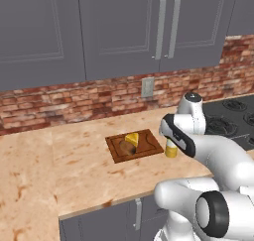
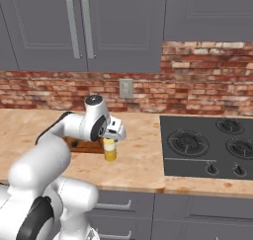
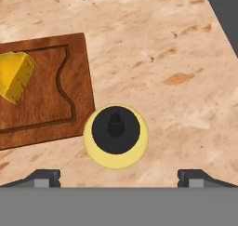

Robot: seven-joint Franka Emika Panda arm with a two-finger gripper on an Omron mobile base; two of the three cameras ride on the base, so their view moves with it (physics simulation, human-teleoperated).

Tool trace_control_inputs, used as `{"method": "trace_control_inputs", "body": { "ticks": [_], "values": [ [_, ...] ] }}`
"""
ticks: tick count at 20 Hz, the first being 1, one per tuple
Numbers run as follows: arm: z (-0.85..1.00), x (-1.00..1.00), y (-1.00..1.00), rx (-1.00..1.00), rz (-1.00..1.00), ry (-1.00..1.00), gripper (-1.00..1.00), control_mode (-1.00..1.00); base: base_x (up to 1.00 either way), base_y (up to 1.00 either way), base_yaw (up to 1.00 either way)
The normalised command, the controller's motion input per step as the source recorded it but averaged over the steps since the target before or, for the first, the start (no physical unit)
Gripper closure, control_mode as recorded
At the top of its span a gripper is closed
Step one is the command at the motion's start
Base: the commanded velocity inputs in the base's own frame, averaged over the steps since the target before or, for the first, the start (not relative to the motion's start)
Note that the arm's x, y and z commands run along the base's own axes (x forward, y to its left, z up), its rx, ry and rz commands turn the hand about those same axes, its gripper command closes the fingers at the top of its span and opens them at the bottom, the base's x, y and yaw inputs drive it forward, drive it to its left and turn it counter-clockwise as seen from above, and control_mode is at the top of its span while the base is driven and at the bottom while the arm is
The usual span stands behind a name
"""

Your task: Retrieve the reheated potato from the microwave, then place the potato, cheese, and condiment on the cutting board.

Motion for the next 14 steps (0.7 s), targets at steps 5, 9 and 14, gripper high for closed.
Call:
{"method": "trace_control_inputs", "body": {
  "ticks": [5,9,14],
  "values": [
    [-0.12,0.09,0.0,0.0,0.0,0.0,-1.0,-1.0,0.0,0.0,0.0],
    [-0.12,0.05,0.0,0.0,0.0,0.0,-1.0,-1.0,0.0,0.0,0.0],
    [-0.14,0.06,0.0,0.0,0.0,0.0,-1.0,-1.0,0.0,0.0,0.0]
  ]
}}
